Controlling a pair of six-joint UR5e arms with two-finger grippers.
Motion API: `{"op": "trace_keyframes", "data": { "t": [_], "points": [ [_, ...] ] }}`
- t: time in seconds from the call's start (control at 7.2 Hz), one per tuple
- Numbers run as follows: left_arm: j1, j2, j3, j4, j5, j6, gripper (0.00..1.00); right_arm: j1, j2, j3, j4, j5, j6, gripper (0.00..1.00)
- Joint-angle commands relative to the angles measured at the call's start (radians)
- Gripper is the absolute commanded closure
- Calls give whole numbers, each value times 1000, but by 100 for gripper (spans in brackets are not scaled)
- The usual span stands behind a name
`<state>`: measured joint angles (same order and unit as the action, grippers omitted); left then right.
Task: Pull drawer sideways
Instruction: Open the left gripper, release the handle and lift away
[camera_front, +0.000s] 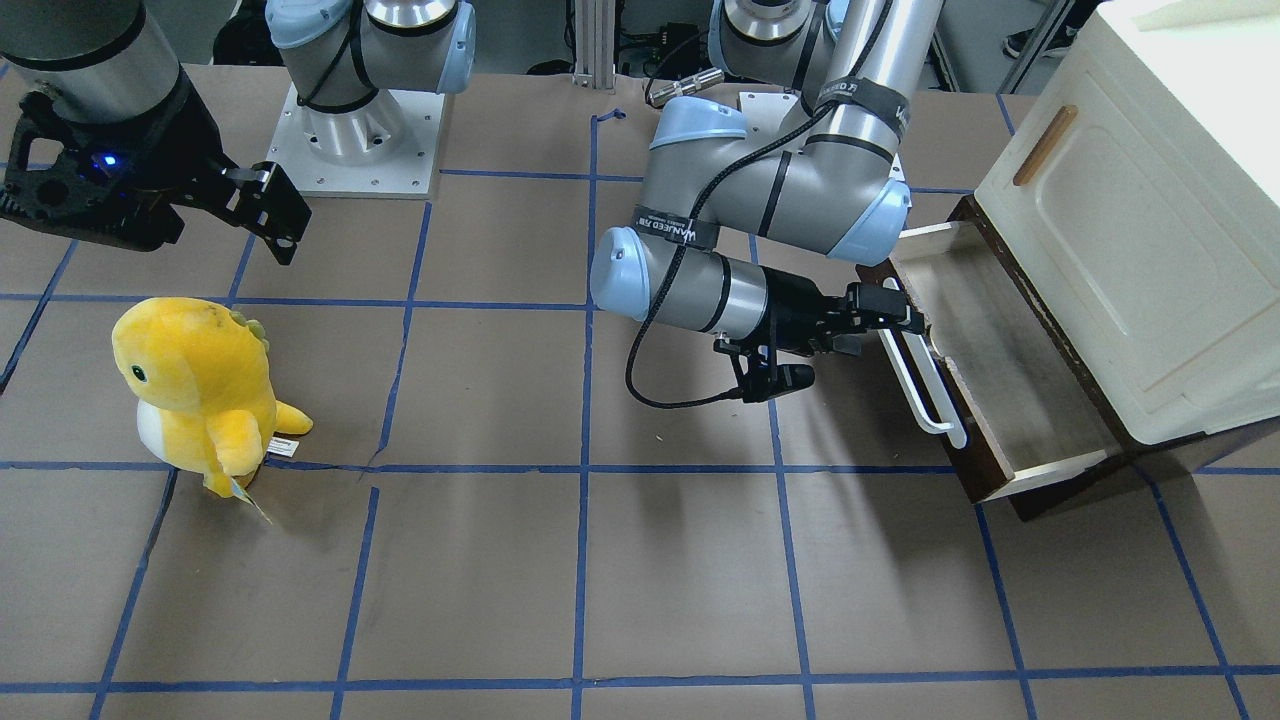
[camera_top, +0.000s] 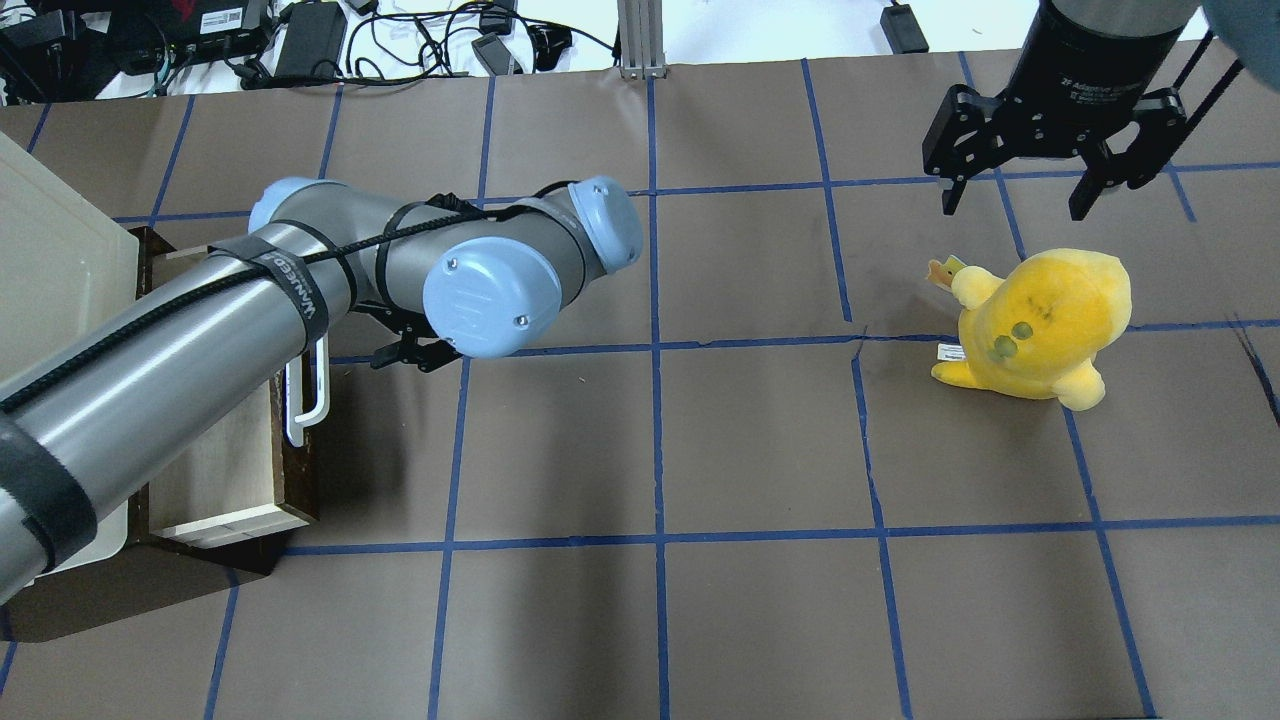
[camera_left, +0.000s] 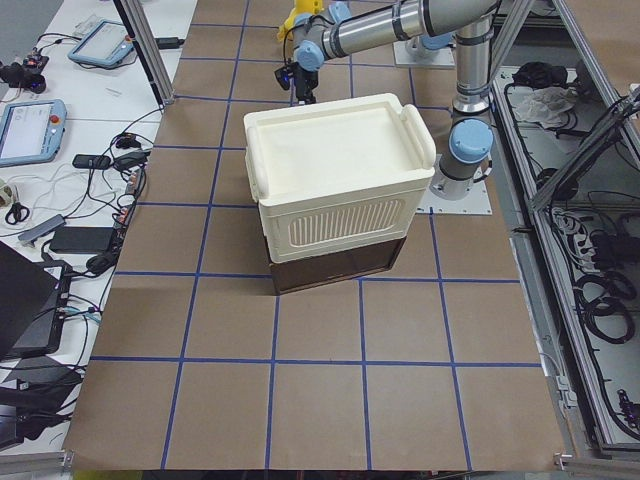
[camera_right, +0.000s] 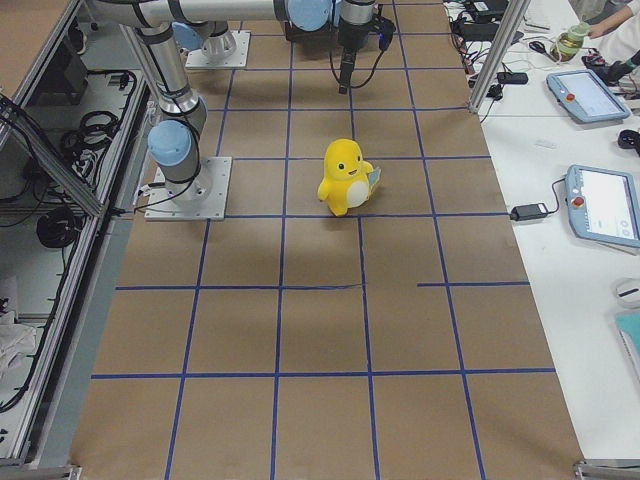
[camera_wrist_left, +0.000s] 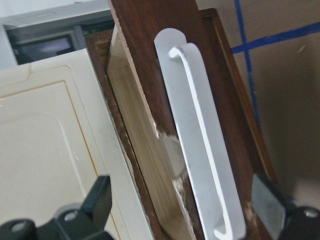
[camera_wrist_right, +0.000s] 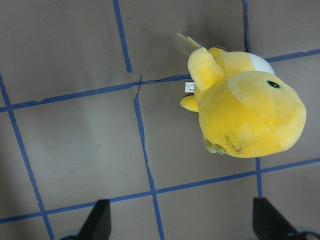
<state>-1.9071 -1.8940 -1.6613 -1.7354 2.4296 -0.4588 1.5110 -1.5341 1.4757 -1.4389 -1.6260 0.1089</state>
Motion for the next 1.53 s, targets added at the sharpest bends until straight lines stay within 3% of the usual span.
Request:
{"op": "trace_keyframes", "data": {
  "t": [0.0,0.42,0.56,0.69,1.39],
  "points": [
    [5,88,122,7,-317,133,0,0,0,0,0,0,0,0],
    [112,243,186,7,-660,247,0,0,0,0,0,0,0,0],
    [153,281,187,7,-722,303,0,0,0,0,0,0,0,0],
    [167,320,189,40,-772,343,0,0,0,0,0,0,0,0],
    [184,384,143,45,-832,383,0,0,0,0,0,0,0,0]
  ]
}}
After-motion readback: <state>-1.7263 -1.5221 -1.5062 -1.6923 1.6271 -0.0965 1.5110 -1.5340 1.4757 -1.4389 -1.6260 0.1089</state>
